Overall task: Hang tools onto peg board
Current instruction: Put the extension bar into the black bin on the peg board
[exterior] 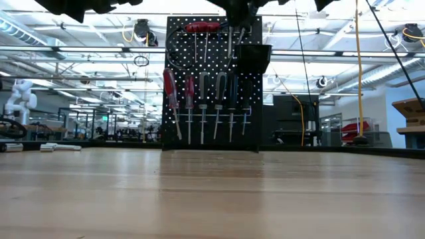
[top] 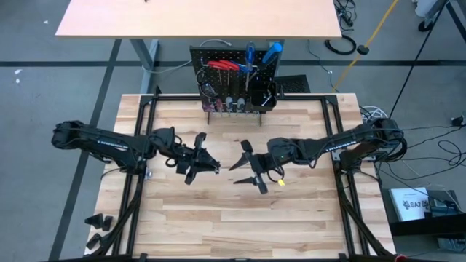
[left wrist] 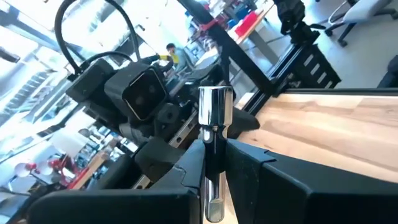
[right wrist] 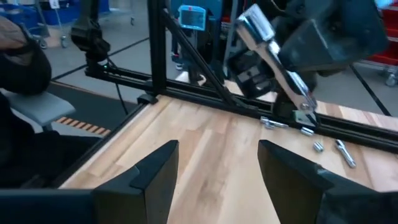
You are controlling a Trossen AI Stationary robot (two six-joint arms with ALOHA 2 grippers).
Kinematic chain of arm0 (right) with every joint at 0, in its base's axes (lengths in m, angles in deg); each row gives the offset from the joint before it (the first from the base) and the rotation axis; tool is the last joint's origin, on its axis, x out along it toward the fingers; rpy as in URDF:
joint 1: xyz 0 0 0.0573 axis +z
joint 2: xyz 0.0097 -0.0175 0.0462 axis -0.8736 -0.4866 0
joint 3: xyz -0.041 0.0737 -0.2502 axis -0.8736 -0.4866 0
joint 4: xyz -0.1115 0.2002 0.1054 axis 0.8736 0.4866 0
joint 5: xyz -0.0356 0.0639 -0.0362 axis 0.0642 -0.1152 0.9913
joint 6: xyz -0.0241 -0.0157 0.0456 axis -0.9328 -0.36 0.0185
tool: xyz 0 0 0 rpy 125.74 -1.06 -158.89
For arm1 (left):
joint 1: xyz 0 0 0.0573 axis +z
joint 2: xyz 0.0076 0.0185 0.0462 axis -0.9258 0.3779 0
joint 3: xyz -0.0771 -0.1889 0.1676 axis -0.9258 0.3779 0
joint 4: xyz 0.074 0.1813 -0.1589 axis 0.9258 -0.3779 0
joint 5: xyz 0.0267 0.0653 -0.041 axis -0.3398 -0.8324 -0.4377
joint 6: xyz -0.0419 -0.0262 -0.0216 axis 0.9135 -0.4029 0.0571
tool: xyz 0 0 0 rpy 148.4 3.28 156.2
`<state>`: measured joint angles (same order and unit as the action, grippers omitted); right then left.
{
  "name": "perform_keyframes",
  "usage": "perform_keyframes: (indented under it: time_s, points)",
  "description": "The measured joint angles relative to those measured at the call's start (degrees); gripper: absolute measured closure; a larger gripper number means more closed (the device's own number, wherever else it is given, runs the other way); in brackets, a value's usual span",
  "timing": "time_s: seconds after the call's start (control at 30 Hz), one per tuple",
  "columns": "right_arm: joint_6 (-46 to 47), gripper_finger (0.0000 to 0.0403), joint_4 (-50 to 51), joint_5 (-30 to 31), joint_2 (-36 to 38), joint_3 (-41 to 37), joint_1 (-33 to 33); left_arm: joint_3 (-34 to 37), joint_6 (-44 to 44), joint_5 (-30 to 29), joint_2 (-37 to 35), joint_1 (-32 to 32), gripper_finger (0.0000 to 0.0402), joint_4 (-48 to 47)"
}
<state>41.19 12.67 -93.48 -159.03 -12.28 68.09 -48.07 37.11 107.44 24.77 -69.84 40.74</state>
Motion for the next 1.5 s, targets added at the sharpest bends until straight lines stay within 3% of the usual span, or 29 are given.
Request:
perform_keyframes:
  time_s: [0.3,0.73,1.03,1.27,1.5]
  points:
    - [-8.56,0.0190,-4.48,0.05,0.00,0.00,4.97,0.00,0.01,0.17,2.45,0.02,0.0359,2.09]
    - [-15.48,0.0190,-9.95,16.67,0.02,0.00,7.53,-0.04,1.93,0.10,2.88,-0.66,0.0359,2.17]
    - [-18.10,0.0190,-17.08,17.30,-0.43,0.00,7.53,-0.48,3.09,-0.38,4.03,-0.61,0.0359,3.42]
    - [-18.12,0.0190,-19.72,17.91,-3.24,0.00,7.53,-4.82,9.45,-0.99,10.81,-0.61,0.0359,5.97]
    - [-20.33,0.0207,-17.55,25.49,-2.47,-0.02,8.66,-5.01,9.04,-0.99,11.42,-0.61,0.0359,6.11]
